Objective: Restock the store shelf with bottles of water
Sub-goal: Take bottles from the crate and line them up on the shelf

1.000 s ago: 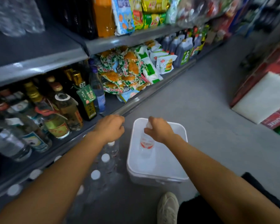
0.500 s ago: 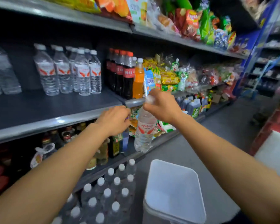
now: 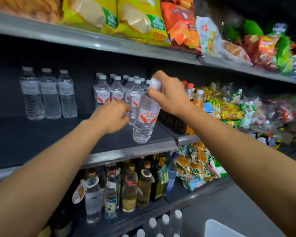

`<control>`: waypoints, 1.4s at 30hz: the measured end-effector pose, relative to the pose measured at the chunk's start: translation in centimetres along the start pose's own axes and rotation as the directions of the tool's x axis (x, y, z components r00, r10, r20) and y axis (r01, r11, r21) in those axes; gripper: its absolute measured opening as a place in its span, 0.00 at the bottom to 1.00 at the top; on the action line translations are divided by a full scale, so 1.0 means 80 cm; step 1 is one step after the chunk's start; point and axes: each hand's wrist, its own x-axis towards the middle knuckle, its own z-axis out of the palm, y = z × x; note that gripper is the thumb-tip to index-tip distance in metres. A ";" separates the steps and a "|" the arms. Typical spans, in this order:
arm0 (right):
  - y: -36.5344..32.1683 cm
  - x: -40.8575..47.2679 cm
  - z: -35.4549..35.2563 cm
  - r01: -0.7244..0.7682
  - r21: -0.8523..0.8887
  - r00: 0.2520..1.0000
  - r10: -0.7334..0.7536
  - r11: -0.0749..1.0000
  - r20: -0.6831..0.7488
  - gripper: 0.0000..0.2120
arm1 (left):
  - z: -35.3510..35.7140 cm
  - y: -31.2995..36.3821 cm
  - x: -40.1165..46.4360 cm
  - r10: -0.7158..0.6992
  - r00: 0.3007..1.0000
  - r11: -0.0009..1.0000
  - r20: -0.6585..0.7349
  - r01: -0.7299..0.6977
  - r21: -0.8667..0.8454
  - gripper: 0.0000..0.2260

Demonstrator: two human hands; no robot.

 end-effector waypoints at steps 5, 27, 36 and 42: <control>0.016 0.078 0.078 0.006 0.014 0.995 -0.007 1.000 0.098 0.19 | 0.022 -0.066 0.032 -0.099 0.995 0.993 0.025 0.097 0.065 0.12; 0.073 0.227 0.246 -0.066 -0.151 0.939 0.113 0.986 0.325 0.20 | 0.138 -0.149 0.088 -0.104 0.989 0.994 0.109 0.101 0.027 0.10; 0.069 0.221 0.240 -0.090 -0.167 0.933 0.141 0.982 0.330 0.19 | 0.131 -0.140 0.092 -0.103 0.990 0.994 0.100 0.099 0.045 0.08; 0.058 0.175 0.204 -0.037 -0.191 0.943 0.098 0.981 0.319 0.18 | 0.106 -0.124 0.089 -0.087 0.993 0.995 0.084 0.083 0.049 0.10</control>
